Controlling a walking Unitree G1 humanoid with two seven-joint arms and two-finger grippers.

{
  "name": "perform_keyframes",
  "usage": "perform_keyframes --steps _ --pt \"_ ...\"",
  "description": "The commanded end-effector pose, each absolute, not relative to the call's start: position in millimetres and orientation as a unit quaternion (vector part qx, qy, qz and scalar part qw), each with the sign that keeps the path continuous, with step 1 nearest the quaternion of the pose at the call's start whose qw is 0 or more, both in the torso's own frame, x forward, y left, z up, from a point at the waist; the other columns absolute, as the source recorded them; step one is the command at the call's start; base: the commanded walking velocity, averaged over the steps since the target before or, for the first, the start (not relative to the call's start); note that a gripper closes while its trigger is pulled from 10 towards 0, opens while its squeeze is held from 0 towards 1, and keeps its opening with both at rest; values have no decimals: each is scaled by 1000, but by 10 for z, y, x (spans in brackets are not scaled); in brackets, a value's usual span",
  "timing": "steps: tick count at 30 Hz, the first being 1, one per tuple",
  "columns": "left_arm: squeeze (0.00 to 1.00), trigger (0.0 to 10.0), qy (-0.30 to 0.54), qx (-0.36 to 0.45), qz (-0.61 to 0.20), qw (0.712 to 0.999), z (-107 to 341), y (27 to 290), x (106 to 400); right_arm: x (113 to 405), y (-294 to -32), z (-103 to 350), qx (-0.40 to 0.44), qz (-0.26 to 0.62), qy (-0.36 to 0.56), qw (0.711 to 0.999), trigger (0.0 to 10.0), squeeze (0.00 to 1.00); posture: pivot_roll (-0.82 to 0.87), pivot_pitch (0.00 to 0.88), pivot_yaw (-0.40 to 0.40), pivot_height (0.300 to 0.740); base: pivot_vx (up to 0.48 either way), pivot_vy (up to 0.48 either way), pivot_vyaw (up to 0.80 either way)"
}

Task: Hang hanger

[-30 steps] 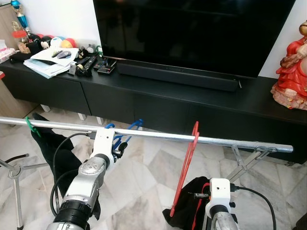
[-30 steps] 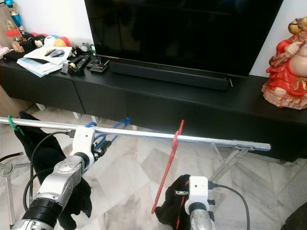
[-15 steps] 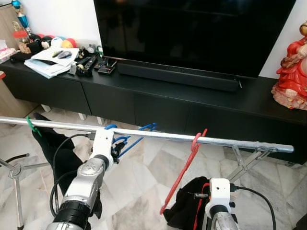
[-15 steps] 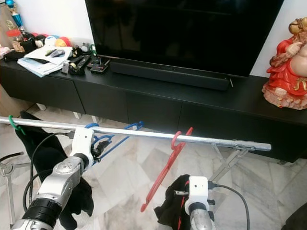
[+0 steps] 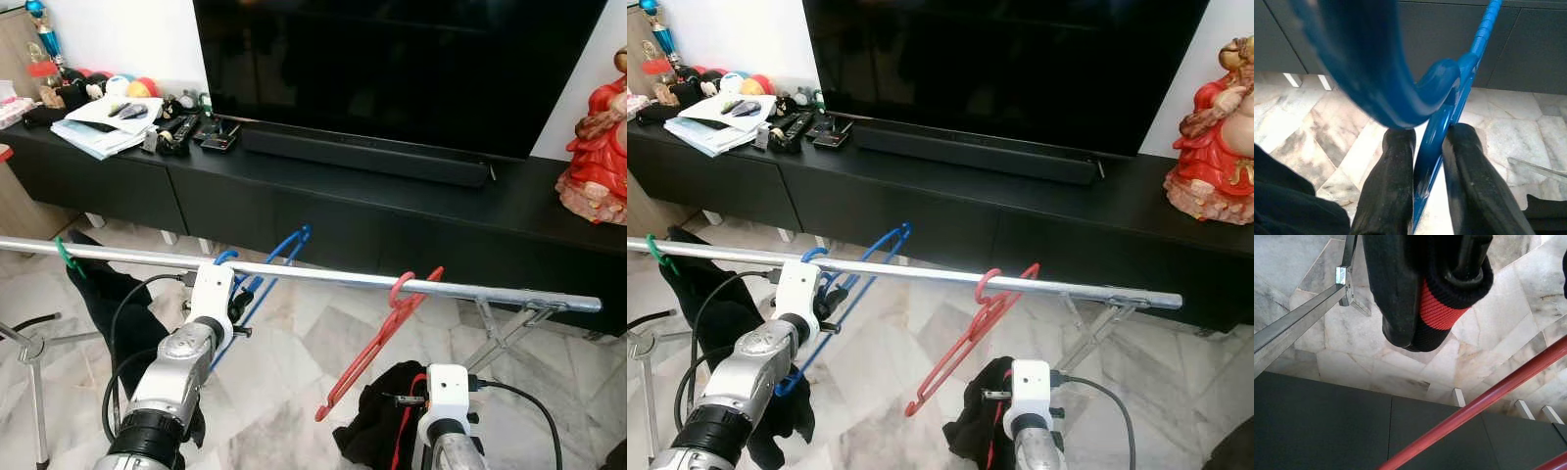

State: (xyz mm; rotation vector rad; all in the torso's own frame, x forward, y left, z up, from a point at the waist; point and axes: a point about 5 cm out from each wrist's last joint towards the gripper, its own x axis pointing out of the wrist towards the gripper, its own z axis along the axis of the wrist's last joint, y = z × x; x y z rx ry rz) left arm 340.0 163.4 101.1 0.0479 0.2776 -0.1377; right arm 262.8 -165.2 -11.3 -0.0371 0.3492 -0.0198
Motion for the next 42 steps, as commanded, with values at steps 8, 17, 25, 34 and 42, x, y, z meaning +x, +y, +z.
perform_keyframes --steps 8,17,25,34,42 --pt "0 0 169 10 -64 983 935 1665 3341 2614 -1624 -131 -19 0 177 984 10000 0 38 94 -4 740 0 0 0" --pt "0 0 167 4 -65 984 960 1668 3328 2614 -1609 -139 -18 4 180 983 10000 0 41 93 -6 740 0 0 0" --pt "0 0 193 0 -30 981 910 1719 3253 2608 -1606 -149 -19 9 184 983 10000 0 42 95 -9 740 0 0 0" --pt "0 588 142 -10 34 989 1058 1773 3196 2603 -1607 -160 -22 12 188 982 10000 0 45 94 -12 740 0 0 0" --pt "749 10000 155 4 21 988 998 1738 3142 2605 -1597 -163 -21 14 189 982 10000 0 44 92 -10 740 0 0 0"
